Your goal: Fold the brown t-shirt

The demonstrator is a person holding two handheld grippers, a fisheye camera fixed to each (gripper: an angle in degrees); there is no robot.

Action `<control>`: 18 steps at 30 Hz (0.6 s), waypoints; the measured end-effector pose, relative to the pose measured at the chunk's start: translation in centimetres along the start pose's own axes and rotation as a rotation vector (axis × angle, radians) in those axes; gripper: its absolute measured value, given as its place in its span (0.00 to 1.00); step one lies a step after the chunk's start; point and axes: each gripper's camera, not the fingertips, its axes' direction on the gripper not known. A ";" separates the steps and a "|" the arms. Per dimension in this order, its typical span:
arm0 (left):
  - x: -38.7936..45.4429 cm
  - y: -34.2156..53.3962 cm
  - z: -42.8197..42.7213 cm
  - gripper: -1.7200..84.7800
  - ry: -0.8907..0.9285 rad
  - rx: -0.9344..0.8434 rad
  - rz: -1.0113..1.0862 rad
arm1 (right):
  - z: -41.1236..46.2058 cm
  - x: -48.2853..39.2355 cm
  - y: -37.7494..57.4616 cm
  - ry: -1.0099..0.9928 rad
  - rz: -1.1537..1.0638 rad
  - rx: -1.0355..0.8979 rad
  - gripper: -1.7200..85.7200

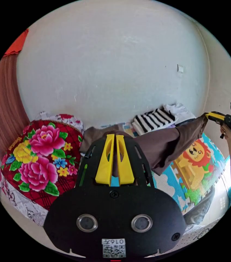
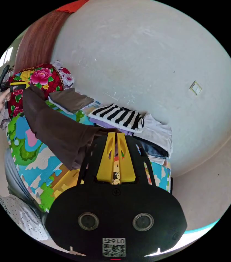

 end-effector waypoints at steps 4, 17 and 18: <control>-0.2 -4.1 -3.9 0.01 0.192 0.121 -0.013 | -6.7 4.8 -2.5 0.106 0.116 0.213 0.02; 5.4 17.4 16.1 0.01 0.354 -0.538 0.169 | 9.4 2.9 13.0 -0.384 -0.120 -0.570 0.02; 5.4 18.1 16.3 0.01 0.358 -0.526 0.146 | 10.2 2.4 13.9 -0.366 -0.128 -0.590 0.02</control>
